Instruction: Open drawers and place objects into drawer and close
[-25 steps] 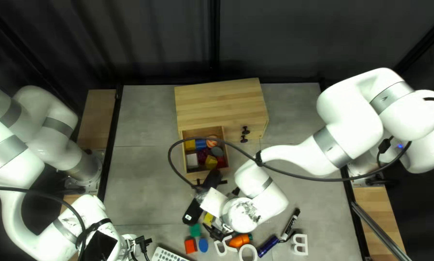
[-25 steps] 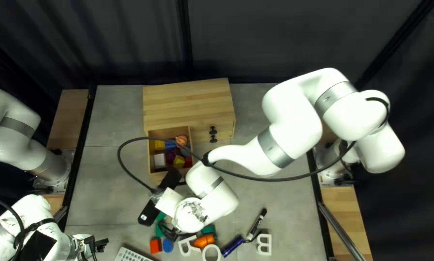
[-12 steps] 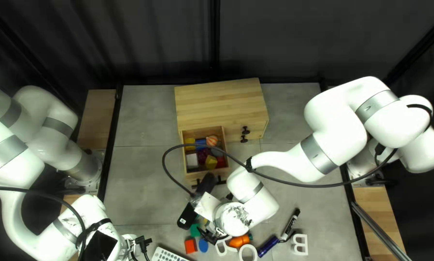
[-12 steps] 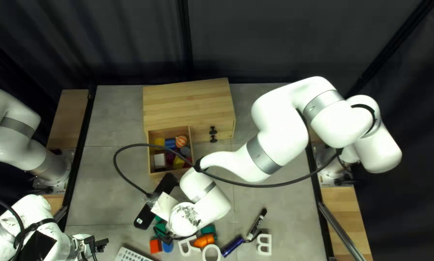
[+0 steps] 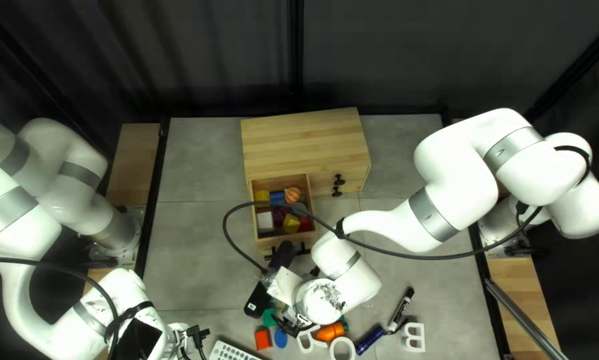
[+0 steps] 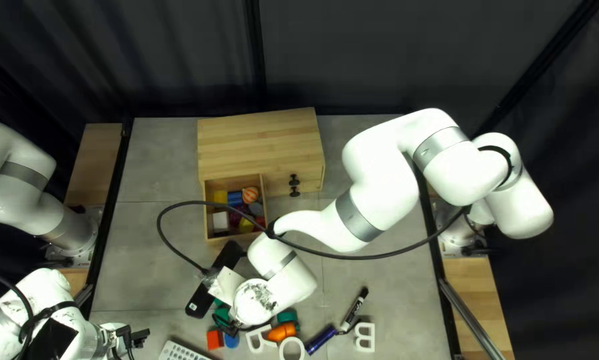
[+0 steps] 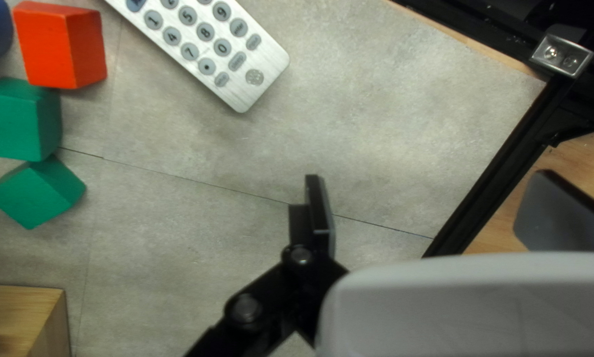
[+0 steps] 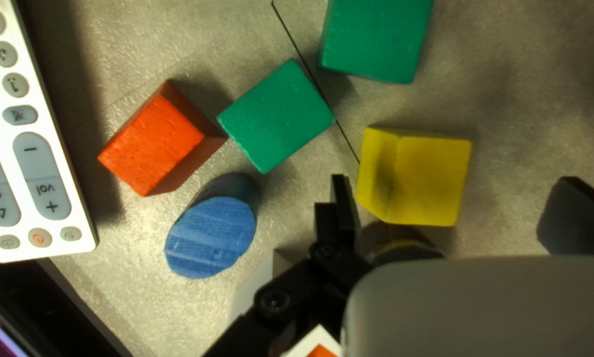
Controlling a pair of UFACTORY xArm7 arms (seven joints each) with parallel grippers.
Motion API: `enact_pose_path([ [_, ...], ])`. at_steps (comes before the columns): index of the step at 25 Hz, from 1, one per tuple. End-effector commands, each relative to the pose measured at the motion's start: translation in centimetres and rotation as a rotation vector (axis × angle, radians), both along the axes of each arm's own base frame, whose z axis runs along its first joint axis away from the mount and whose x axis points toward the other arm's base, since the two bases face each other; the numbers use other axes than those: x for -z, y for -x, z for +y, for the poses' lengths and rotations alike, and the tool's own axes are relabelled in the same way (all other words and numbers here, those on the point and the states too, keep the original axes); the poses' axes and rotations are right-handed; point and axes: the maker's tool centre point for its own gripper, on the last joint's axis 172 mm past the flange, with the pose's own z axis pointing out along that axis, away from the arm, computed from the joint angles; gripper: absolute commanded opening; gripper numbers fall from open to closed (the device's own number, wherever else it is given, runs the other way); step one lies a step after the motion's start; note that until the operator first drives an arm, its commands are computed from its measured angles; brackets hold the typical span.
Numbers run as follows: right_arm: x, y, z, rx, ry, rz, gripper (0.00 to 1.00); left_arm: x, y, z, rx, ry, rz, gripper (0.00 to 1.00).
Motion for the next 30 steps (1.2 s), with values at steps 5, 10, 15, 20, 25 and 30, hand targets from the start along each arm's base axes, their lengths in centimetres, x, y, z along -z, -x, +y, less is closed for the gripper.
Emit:
enact_pose_path([
  [5, 0.5, 0.1, -0.2, -0.014, 0.002, 0.009, 0.03, 0.0, 0.0, 0.0, 0.000, 0.000, 0.000, 1.00],
  [10, -2.0, 0.3, -0.3, -0.007, 0.016, -0.004, 0.03, 0.0, 0.0, 0.0, 0.000, 0.000, 0.000, 1.00],
  [15, -8.5, 1.4, -1.2, 0.042, 0.063, -0.030, 0.03, 0.0, 0.0, 0.0, 0.000, 0.000, 0.000, 1.00],
  [20, -13.8, 2.8, -2.5, 0.104, 0.112, -0.054, 0.03, 0.0, 0.0, 0.0, 0.000, 0.000, 0.000, 1.00],
  [25, -19.1, 4.1, -5.4, 0.143, 0.159, -0.070, 0.03, 0.0, 0.0, 0.0, 0.000, 0.000, 0.000, 1.00],
  [30, -21.2, 4.7, -10.4, 0.156, 0.201, -0.074, 0.03, 0.0, 0.0, 0.0, 0.000, 0.000, 0.000, 1.00],
])
